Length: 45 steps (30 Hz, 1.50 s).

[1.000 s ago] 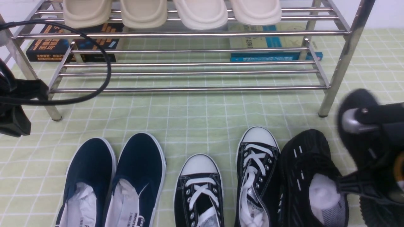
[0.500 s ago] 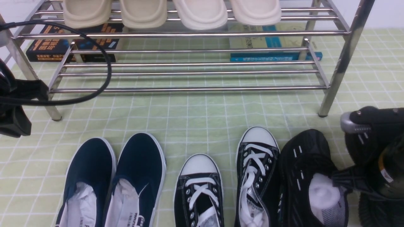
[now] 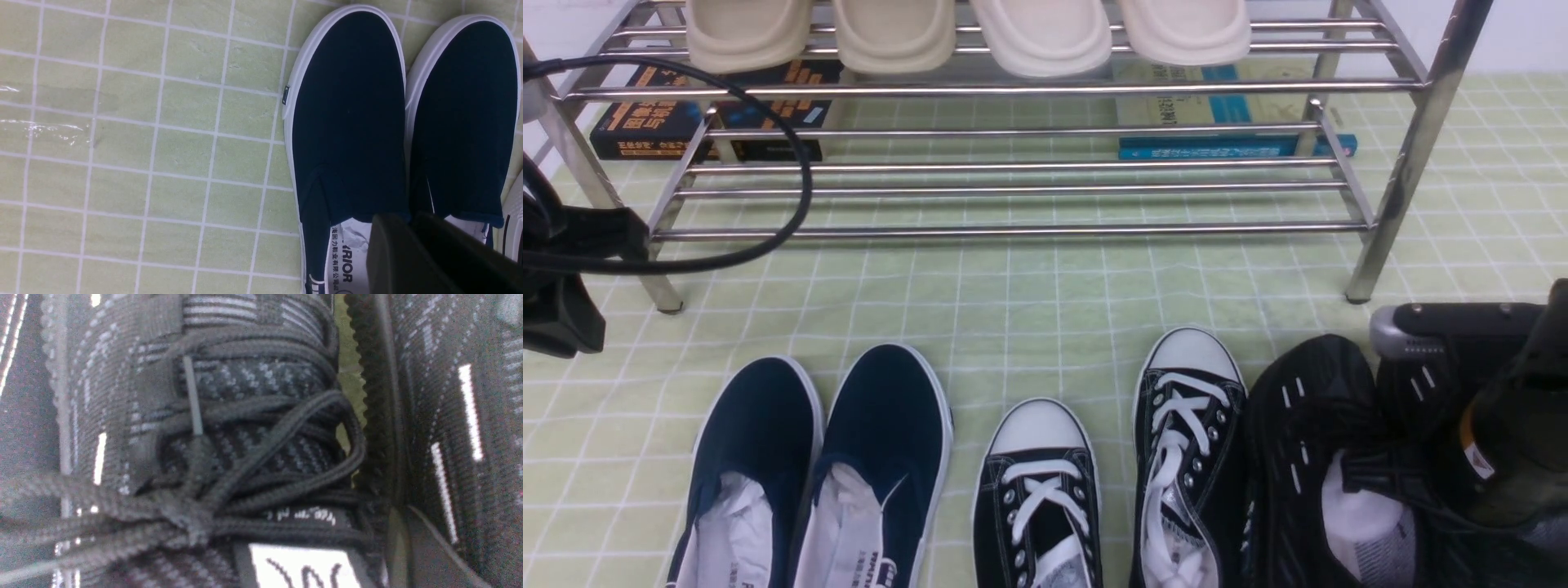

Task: Take the shoes off the shelf with your hand from the green coffee tablecloth.

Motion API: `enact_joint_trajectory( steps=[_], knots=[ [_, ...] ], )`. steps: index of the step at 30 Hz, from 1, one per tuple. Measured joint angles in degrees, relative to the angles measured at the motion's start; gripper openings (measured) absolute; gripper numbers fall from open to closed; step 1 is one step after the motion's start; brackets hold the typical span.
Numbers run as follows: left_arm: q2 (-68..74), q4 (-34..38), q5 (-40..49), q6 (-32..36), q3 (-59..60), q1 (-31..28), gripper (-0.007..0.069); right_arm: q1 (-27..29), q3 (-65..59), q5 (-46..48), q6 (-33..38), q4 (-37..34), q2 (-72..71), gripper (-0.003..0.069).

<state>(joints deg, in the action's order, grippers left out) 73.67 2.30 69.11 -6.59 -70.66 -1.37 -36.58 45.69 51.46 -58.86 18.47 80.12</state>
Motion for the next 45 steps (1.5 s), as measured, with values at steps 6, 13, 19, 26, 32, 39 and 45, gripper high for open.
enact_joint_trajectory(
  steps=[6,13,19,26,32,39,45],
  knots=[
    [0.0,0.0,0.0,0.0,0.0,0.0,0.0096,0.0,0.1,0.1,1.2,-2.7,0.0,0.0169],
    [0.0,0.0,0.0,0.0,0.0,0.0,0.0097,0.2,5.5,7.0,10.1,-6.0,0.0,0.034],
    [0.0,0.0,0.0,0.0,0.0,0.0,0.0105,0.2,14.8,17.0,22.9,-6.9,-1.3,0.033],
    [0.0,0.0,0.0,0.0,0.0,0.0,0.0106,0.2,17.5,18.6,37.6,-7.7,-10.4,0.0216],
    [0.0,0.2,0.0,-0.3,0.0,0.0,0.0111,0.2,14.8,19.4,42.9,-11.4,-23.7,0.0092],
    [0.0,0.7,-0.4,-2.1,0.0,0.0,0.0119,0.2,1.8,12.7,43.1,-12.3,-41.9,-0.0014],
    [0.0,0.9,-0.5,-2.3,0.0,0.0,0.0125,0.2,-14.2,-11.2,43.1,-12.3,-52.9,-0.0015]
  ],
)
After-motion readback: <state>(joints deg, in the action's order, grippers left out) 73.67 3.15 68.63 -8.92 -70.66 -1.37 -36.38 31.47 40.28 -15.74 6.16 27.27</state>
